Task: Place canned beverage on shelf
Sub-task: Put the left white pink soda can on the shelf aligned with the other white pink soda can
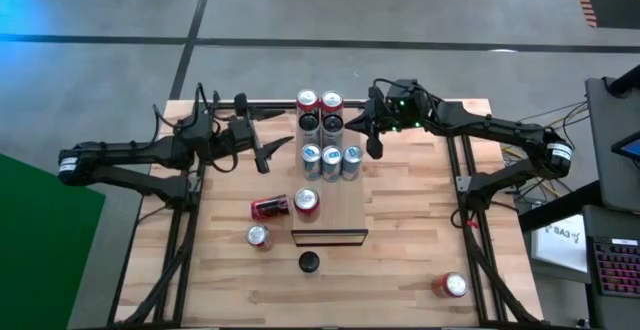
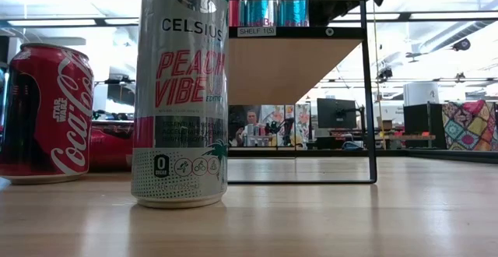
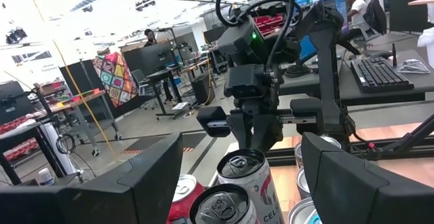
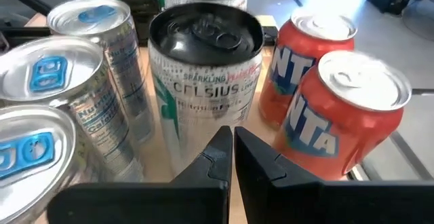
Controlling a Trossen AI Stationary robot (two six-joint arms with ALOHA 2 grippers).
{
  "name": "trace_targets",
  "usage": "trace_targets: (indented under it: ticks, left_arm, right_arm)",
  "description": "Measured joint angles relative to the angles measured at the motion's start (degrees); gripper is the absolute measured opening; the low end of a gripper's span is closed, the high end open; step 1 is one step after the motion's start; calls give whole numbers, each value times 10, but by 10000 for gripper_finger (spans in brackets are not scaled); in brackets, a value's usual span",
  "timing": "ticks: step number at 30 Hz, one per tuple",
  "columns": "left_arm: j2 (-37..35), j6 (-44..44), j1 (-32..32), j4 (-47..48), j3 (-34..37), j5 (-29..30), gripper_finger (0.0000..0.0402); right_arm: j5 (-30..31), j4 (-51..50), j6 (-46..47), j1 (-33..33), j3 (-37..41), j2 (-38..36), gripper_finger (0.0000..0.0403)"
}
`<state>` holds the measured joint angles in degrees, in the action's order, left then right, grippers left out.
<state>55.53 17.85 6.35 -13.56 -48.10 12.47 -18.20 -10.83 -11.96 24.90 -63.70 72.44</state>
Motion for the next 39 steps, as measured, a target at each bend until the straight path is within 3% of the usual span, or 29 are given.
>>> trace_targets:
  ticks: [39]
  left_arm:
    - [0, 9, 0, -1, 0, 0, 268]
  right_arm:
    - [-13, -13, -14, 1, -6, 5, 9]
